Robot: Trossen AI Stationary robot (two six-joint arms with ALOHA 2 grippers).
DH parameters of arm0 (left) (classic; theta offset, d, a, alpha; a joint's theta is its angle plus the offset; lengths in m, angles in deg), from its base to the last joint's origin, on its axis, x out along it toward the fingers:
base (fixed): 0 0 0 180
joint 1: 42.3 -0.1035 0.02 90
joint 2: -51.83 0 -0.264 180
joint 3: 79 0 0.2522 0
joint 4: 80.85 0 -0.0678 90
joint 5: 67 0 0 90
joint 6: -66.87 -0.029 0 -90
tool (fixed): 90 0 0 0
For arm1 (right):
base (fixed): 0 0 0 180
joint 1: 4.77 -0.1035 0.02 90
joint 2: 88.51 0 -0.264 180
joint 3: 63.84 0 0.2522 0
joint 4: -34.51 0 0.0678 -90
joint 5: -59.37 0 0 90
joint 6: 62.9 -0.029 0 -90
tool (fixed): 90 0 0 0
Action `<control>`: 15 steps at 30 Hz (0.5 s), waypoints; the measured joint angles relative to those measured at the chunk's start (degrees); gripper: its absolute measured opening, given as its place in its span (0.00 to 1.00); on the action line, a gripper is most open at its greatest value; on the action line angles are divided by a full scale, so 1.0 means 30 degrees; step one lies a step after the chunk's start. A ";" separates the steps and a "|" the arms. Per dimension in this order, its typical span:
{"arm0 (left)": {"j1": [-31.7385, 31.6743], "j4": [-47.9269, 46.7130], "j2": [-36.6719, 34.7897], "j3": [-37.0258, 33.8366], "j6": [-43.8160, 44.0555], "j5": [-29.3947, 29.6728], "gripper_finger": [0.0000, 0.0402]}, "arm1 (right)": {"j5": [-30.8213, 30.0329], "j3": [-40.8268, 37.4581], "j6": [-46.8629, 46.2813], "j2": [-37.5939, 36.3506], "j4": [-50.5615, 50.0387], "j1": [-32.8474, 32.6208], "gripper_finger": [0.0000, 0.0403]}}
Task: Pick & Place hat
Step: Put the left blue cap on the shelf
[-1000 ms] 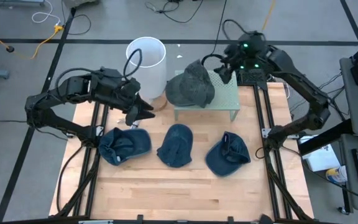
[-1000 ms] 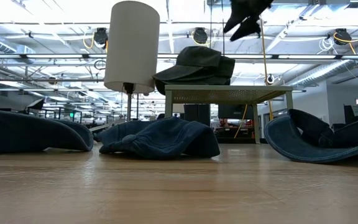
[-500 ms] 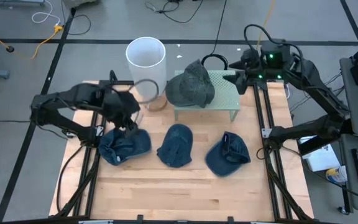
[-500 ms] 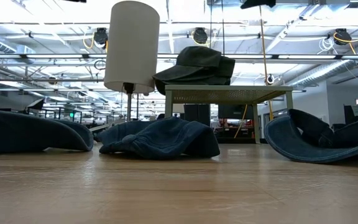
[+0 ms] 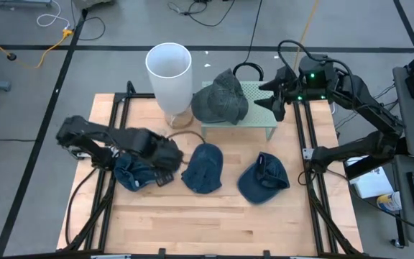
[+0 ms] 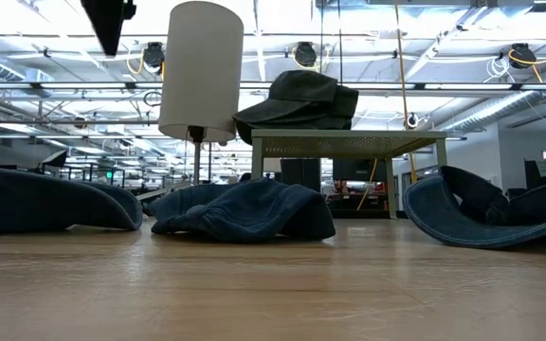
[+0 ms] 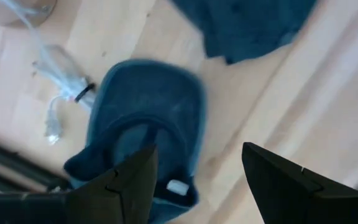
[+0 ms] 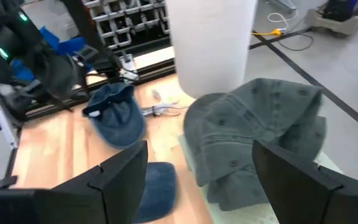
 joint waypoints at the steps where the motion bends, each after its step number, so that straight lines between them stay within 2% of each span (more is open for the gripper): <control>1: 0.0207 -0.0206 0.0424 0.0000 0.0135 0.0157 0.60 | -0.0002 0.0000 0.0113 0.0000 -0.0004 -0.0206 0.70; 15: 0.2936 -0.0331 0.5824 0.0000 0.2066 0.1808 0.60 | -0.1139 0.0000 0.0314 -0.0022 0.0012 -0.2031 0.70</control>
